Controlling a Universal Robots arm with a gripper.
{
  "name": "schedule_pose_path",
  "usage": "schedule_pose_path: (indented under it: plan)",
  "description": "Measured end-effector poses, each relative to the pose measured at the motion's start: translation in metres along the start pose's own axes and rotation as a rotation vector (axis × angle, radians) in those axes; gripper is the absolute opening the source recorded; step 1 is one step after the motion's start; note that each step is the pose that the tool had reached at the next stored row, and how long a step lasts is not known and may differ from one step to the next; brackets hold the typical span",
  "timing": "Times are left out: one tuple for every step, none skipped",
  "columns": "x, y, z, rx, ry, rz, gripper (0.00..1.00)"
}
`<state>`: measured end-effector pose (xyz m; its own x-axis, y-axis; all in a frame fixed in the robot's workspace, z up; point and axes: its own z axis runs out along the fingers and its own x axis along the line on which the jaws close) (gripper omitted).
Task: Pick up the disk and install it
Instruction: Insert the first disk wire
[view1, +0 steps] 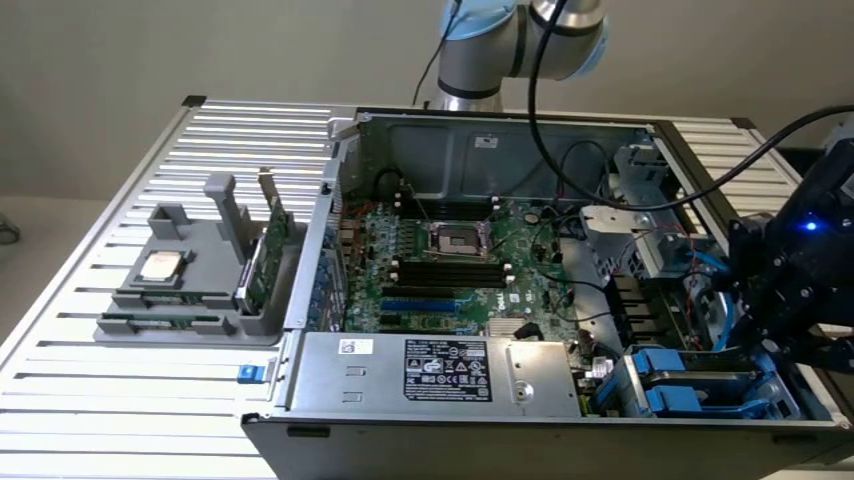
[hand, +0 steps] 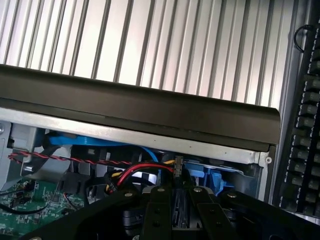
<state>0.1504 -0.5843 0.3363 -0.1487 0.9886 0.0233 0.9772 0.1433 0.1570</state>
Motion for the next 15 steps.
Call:
schedule_pose_path:
  plan:
    - [0.001, -0.0004, -0.0003, -0.0001, -0.0001, 0.0, 0.19]
    - [0.001, -0.0012, -0.0007, 0.0, -0.0006, 0.0, 0.19]
    - [0.002, -0.0024, -0.0011, 0.0002, -0.0016, 0.0, 0.19]
    - [0.002, -0.0036, -0.0016, 0.0005, -0.0038, -0.001, 0.19]
    - [0.002, -0.005, -0.002, 0.0008, -0.0058, -0.001, 0.19]
    - [0.002, -0.0063, -0.0023, 0.0011, -0.0076, -0.001, 0.19]
    - [0.003, -0.0076, -0.0025, 0.0015, -0.0102, -0.001, 0.19]
    - [0.003, -0.0086, -0.0026, 0.0022, -0.0149, -0.002, 0.19]
    - [0.003, -0.0092, -0.0027, 0.0035, -0.0229, -0.003, 0.19]
    - [0.003, -0.0095, -0.0028, 0.0051, -0.0306, -0.005, 0.19]
    - [0.003, -0.0098, -0.0028, 0.0068, -0.0388, -0.006, 0.19]
    - [0.003, -0.0102, -0.0029, 0.0084, -0.0471, -0.007, 0.19]
    - [0.004, -0.0105, -0.0029, 0.0102, -0.056, -0.009, 0.19]
    - [0.004, -0.0108, -0.003, 0.0121, -0.0643, -0.01, 0.19]
    - [0.004, -0.0111, -0.003, 0.0138, -0.0718, -0.011, 0.19]
